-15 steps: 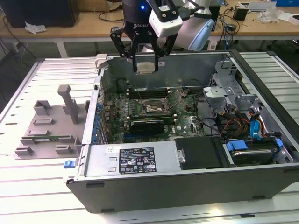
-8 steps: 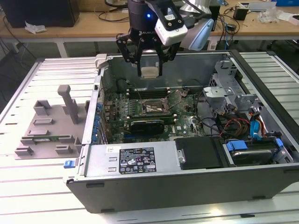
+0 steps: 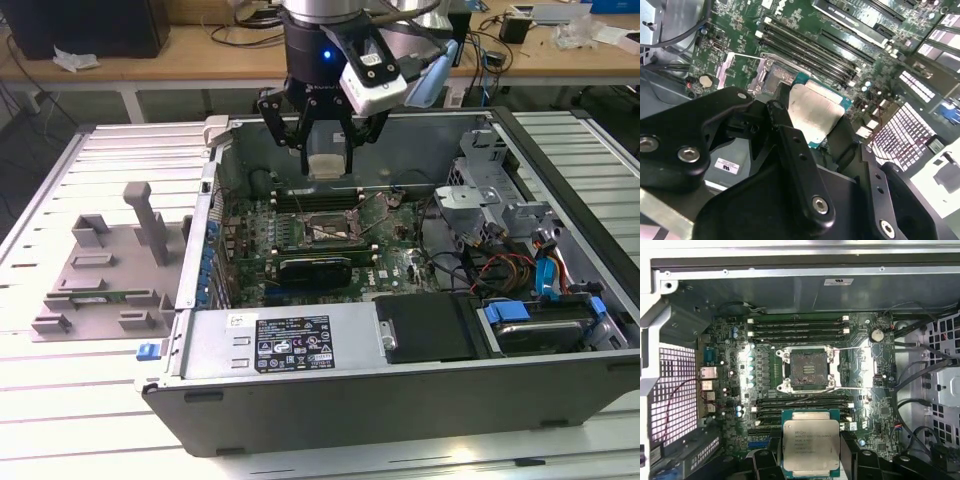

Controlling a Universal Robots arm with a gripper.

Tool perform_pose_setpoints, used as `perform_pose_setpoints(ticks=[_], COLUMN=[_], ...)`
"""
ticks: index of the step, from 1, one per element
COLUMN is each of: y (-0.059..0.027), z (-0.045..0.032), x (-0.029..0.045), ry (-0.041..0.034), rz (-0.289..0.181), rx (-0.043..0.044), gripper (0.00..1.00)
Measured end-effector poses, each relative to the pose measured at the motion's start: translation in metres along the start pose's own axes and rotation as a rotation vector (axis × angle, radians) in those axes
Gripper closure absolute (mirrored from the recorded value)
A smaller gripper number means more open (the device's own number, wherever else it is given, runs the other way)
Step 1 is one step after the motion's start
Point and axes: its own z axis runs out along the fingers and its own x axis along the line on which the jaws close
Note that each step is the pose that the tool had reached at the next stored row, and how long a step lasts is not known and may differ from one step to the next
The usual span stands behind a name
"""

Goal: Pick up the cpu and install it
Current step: 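Pick up the cpu and move it towards the insertion slot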

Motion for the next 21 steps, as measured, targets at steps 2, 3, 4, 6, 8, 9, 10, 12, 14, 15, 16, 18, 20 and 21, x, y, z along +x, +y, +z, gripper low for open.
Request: perform_pose_setpoints(ticks=[2, 3, 4, 6, 8, 9, 10, 12, 14, 15, 16, 18, 20, 21], y=[0.0021, 0.0047, 0.0061, 0.0088, 0.0117, 0.0126, 0.0143, 0.0184, 0.0223, 0.0244, 0.0258, 0.0274, 0.0282, 0.0286], z=[0.0057, 0.0103, 0.0127, 0.0182, 0.0232, 0.0247, 0.0271, 0.0320, 0.0385, 0.0424, 0.0460, 0.0527, 0.0576, 0.0623], x=[-0.0020, -0.0029, -0.0032, -0.0037, -0.0039, -0.0040, -0.0040, -0.0040, -0.0041, -0.0045, -0.0056, -0.0089, -0.0111, -0.0116], ry=[0.0015, 0.0021, 0.0023, 0.0024, 0.0024, 0.0025, 0.0024, 0.0026, 0.0028, 0.0030, 0.0030, 0.0034, 0.0035, 0.0036], rz=[0.000, 0.000, 0.000, 0.000, 0.000, 0.000, 0.000, -0.003, -0.008, -0.013, -0.017, -0.025, -0.029, -0.032], rx=[0.0003, 0.0002, 0.0003, 0.0001, 0.0003, 0.0003, 0.0001, 0.0001, 0.0000, 0.0000, 0.0001, 0.0020, 0.0030, 0.0036], gripper=[0.45, 0.45, 0.45, 0.45, 0.45, 0.45, 0.45, 0.45, 0.45, 0.45, 0.45, 0.45, 0.45, 0.45])
